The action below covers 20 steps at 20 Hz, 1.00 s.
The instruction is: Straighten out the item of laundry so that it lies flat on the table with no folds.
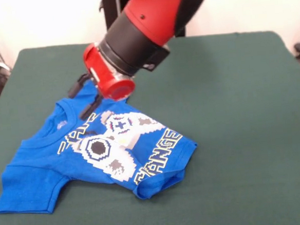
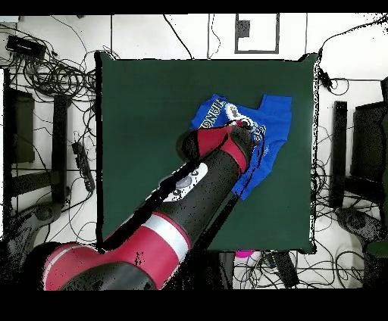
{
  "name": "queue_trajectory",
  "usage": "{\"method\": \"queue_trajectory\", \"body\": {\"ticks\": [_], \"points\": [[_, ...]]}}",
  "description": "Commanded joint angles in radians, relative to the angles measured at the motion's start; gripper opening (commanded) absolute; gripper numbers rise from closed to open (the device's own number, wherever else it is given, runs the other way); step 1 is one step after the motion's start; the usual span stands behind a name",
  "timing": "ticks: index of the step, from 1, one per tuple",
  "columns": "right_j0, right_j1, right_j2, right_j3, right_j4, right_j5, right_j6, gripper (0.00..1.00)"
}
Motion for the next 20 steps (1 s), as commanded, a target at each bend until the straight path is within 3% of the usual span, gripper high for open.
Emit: {"method": "queue_trajectory", "body": {"ticks": [1, 13, 20], "points": [[-0.009, 0.017, 0.142, -0.097, 0.072, 0.118, 0.059, 1.00], [-0.037, 0.014, 0.185, -0.118, 0.116, 0.136, 0.062, 1.00], [-0.046, -0.021, 0.279, -0.058, 0.167, 0.297, 0.041, 1.00]]}}
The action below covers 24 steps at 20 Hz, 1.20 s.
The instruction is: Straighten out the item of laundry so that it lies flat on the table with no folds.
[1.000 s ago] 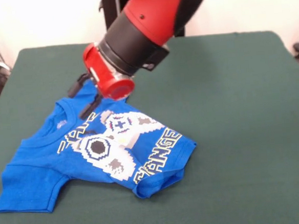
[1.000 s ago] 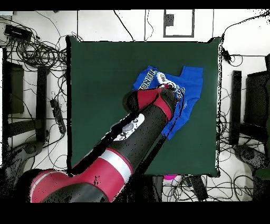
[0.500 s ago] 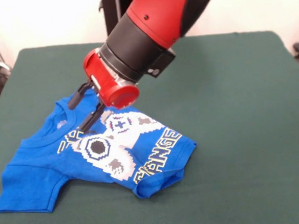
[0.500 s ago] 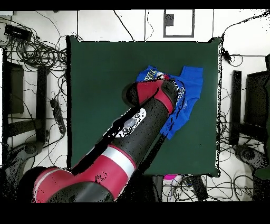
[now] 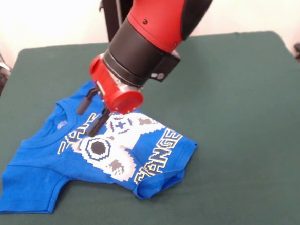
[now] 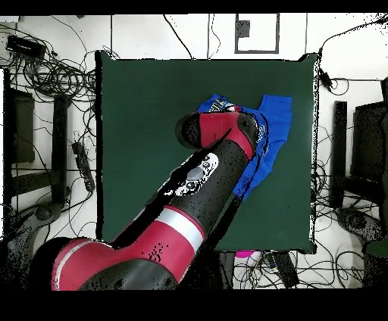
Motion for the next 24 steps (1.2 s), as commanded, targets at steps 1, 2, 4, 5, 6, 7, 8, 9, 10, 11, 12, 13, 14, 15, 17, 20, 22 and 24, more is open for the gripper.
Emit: {"method": "queue_trajectory", "body": {"ticks": [1, 2, 4, 5, 6, 7, 8, 9, 10, 11, 12, 13, 14, 15, 17, 20, 22, 24], "points": [[0.010, 0.007, 0.213, 0.025, 0.090, 0.229, 0.056, 1.00], [0.017, 0.016, 0.199, 0.022, 0.085, 0.218, 0.071, 1.00], [0.027, 0.029, 0.177, 0.012, 0.080, 0.214, 0.089, 1.00], [0.033, 0.029, 0.167, 0.006, 0.078, 0.233, 0.090, 1.00], [0.034, 0.025, 0.168, 0.003, 0.080, 0.244, 0.087, 1.00], [0.035, 0.022, 0.164, -0.001, 0.077, 0.261, 0.082, 1.00], [0.039, 0.020, 0.157, -0.005, 0.072, 0.272, 0.078, 1.00], [0.040, 0.016, 0.150, -0.009, 0.067, 0.297, 0.072, 1.00], [0.041, 0.012, 0.142, -0.014, 0.062, 0.324, 0.065, 1.00], [0.039, 0.010, 0.142, -0.017, 0.059, 0.350, 0.054, 1.00], [0.039, 0.011, 0.136, -0.023, 0.055, 0.378, 0.048, 1.00], [0.035, 0.012, 0.138, -0.026, 0.053, 0.394, 0.042, 1.00], [0.032, 0.016, 0.138, -0.030, 0.049, 0.404, 0.035, 1.00], [0.027, 0.019, 0.144, -0.031, 0.048, 0.401, 0.031, 1.00], [0.016, 0.025, 0.157, -0.033, 0.048, 0.396, 0.023, 1.00], [0.010, 0.032, 0.177, -0.031, 0.051, 0.399, 0.020, 1.00], [0.015, 0.039, 0.177, -0.033, 0.052, 0.411, 0.028, 1.00], [0.022, 0.046, 0.172, -0.034, 0.051, 0.422, 0.036, 1.00]]}}
